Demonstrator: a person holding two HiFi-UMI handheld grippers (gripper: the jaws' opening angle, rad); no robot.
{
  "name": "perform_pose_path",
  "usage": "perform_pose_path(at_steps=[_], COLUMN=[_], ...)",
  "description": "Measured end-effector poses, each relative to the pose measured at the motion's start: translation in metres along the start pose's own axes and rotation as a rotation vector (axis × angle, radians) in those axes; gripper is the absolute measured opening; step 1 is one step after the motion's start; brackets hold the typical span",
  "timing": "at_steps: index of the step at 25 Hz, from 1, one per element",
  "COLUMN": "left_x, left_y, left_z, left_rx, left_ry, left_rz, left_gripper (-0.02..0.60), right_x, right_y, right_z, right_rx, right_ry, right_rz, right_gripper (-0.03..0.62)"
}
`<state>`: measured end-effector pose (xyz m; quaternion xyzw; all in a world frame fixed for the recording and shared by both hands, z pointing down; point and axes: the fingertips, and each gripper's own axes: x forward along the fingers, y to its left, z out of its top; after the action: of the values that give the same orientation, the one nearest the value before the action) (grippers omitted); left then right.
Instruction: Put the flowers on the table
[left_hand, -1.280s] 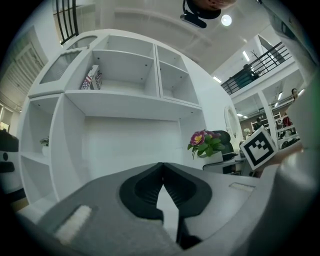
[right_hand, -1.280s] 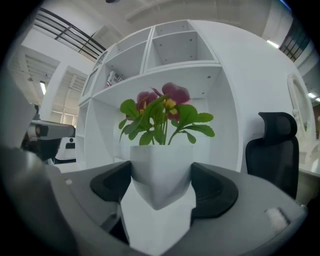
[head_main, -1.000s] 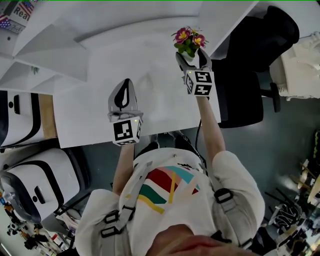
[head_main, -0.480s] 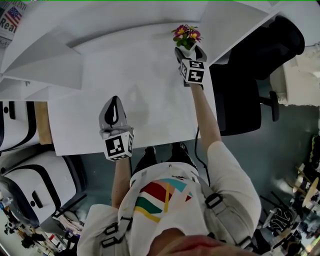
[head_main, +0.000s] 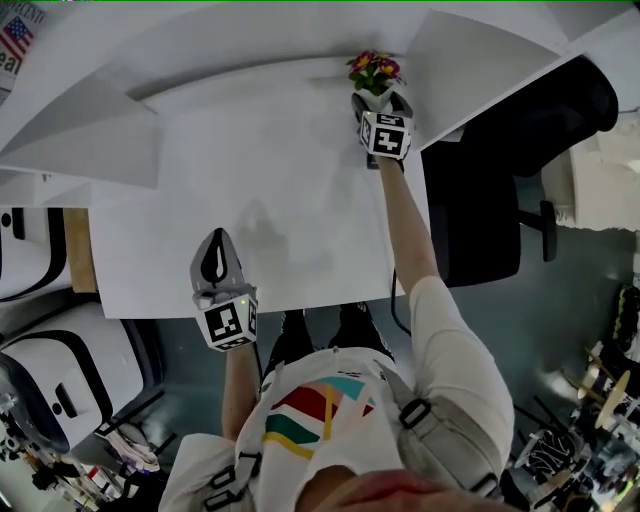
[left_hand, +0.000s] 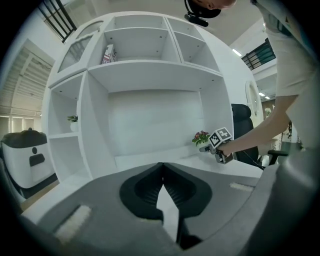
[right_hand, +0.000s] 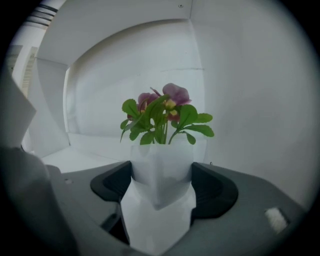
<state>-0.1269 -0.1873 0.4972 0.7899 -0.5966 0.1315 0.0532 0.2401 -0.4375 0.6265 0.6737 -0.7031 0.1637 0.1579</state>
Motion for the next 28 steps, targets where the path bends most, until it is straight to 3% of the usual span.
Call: perform_pose_path(at_steps=[15, 25, 28], left_x=[-0.007, 0.002, 0.004], left_y=[0.012, 0.007, 0.004], left_z=[-0.027, -0.025, -0.024], left_rx=[-0.019, -0.014, -0.008], left_ry=[0.058, 0.057, 0.056], left_rz=[0.041, 0.021, 0.013], left_gripper=[0.005, 0.005, 0.005], right_x=[0.026, 0.025, 0.024], right_y=[-0.003, -0.006, -0.01], right_z=[-0.01, -0.026, -0.031], right_rx=[-0.046, -0.074, -0.036], right_ry=[0.043, 0.089, 0.097], right_rz=[-0.013, -0.027, -0.03], right_gripper=[0.373, 0.373, 0.373])
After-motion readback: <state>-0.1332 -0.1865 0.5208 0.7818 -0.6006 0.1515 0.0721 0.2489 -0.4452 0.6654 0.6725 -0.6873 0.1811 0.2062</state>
